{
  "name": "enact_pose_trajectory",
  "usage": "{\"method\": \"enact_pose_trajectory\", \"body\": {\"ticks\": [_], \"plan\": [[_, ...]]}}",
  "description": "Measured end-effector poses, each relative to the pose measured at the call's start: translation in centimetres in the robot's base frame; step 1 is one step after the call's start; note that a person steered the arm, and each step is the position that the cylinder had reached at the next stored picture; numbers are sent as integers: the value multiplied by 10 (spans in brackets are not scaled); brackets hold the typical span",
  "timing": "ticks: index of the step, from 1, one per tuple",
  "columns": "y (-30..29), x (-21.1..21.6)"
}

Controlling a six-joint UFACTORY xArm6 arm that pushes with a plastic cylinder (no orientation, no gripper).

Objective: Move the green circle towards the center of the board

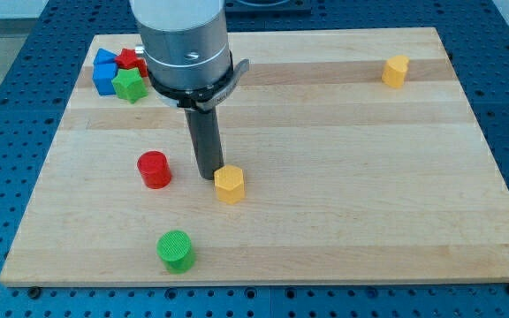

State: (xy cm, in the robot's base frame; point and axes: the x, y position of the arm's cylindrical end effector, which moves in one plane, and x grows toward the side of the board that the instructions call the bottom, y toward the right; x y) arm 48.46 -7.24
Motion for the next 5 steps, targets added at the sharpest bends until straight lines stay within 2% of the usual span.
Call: {"method": "enact_pose_trajectory", "body": {"ticks": [1,4,5], "plan": [[-23,7],[-116,111],[-129,81]]}}
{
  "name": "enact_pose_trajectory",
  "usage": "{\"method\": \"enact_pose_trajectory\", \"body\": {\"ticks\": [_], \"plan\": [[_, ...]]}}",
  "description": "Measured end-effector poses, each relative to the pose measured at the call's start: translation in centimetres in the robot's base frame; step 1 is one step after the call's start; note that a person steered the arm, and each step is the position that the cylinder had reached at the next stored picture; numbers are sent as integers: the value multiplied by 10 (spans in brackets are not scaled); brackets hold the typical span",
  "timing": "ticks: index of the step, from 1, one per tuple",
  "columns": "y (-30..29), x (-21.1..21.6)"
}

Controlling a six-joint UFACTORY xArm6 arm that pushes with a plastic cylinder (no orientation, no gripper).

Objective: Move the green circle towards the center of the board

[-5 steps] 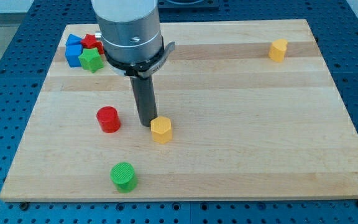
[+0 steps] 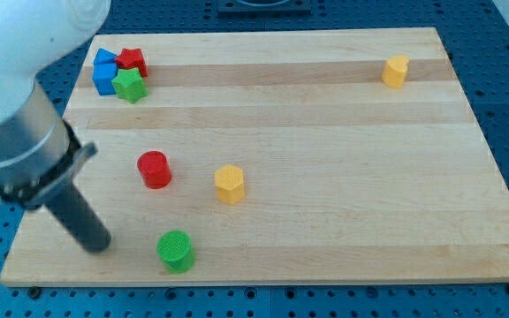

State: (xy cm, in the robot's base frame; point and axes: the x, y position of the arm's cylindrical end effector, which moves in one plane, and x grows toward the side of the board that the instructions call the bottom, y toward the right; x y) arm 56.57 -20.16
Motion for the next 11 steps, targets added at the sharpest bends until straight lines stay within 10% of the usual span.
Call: {"method": "enact_pose_trajectory", "body": {"ticks": [4,8,11], "plan": [[11,-70],[156,-167],[95,-175]]}}
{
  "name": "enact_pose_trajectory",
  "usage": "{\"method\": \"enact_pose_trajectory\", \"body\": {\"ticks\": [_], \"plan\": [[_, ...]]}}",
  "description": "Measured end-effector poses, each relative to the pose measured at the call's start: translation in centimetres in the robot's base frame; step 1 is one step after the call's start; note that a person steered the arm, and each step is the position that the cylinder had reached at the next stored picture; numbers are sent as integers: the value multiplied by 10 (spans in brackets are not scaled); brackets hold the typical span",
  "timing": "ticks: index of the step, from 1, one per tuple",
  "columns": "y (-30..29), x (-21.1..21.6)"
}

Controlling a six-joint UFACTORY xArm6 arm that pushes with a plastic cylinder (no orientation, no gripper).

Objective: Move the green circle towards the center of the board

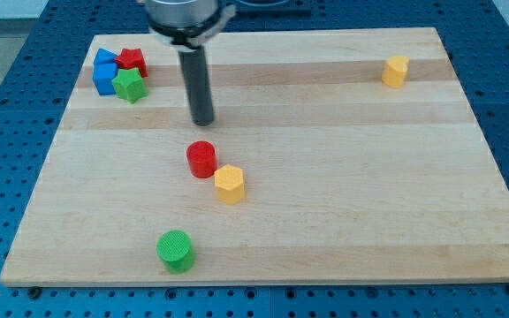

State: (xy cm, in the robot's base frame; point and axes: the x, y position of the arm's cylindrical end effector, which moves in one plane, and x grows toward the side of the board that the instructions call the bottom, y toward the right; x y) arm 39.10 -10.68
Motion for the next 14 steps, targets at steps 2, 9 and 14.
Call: {"method": "enact_pose_trajectory", "body": {"ticks": [2,9,14], "plan": [[-72,20],[31,228],[65,170]]}}
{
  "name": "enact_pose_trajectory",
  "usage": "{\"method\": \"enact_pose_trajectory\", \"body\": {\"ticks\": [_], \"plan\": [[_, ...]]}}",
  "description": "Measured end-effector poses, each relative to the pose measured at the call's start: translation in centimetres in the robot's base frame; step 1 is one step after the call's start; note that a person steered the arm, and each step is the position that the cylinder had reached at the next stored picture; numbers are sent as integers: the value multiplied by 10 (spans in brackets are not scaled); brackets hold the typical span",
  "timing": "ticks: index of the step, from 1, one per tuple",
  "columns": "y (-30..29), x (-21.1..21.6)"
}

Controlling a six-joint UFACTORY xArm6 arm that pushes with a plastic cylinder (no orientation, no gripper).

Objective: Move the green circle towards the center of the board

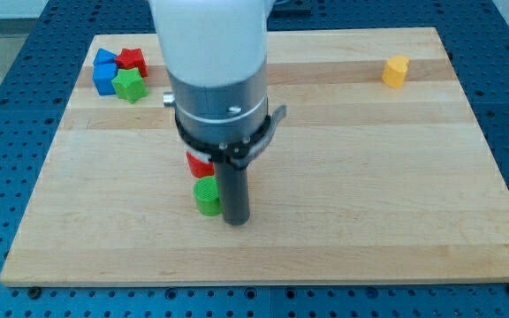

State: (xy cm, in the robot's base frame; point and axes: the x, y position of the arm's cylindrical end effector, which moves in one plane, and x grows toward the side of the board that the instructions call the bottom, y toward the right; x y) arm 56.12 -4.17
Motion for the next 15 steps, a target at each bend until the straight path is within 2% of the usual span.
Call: {"method": "enact_pose_trajectory", "body": {"ticks": [1,3,4,8,9,11,12,13,14,15], "plan": [[-10,44],[-55,24],[-49,4],[36,-130],[34,-121],[-20,-41],[-58,-17],[-103,-13],[-112,-49],[-112,-49]]}}
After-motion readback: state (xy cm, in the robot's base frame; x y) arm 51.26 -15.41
